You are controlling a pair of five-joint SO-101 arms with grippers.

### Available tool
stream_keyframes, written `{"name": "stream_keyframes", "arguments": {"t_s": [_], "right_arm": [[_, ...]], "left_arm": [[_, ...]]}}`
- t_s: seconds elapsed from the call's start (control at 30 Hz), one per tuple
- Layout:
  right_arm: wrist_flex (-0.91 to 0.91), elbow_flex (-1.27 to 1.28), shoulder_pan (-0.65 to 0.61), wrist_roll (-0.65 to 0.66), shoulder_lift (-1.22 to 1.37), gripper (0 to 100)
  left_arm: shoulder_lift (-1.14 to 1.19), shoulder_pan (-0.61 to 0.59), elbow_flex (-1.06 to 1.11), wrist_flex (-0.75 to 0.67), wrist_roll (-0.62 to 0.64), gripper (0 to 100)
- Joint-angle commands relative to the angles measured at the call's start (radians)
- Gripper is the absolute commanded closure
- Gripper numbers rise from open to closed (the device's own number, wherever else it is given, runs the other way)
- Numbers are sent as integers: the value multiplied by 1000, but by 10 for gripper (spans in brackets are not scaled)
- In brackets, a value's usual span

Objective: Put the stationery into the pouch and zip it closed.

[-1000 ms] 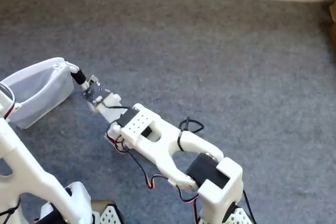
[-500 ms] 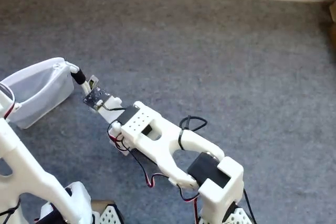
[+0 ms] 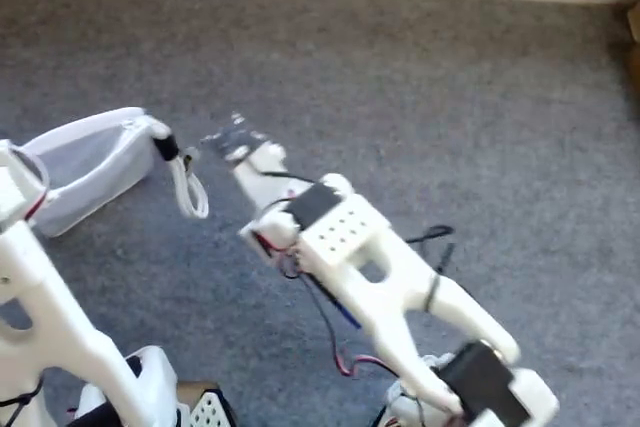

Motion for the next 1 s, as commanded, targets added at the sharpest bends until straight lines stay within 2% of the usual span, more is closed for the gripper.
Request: {"name": "stream_keyframes", "arguments": {"t_s": [0.0,0.2,0.4,0.67,0.97], "right_arm": [[10,21,71,12,-191,994],[10,90,143,12,-453,994],[10,131,168,-48,-728,994],[-12,120,156,-58,-911,994],[-343,117,-19,-58,-937,994]], "left_arm": [[-108,130,-65,-11,11,994],[-206,338,-65,-15,12,994],[-143,453,-56,-14,12,994],[24,496,-58,-11,12,994],[71,498,-56,-9,11,994]]}}
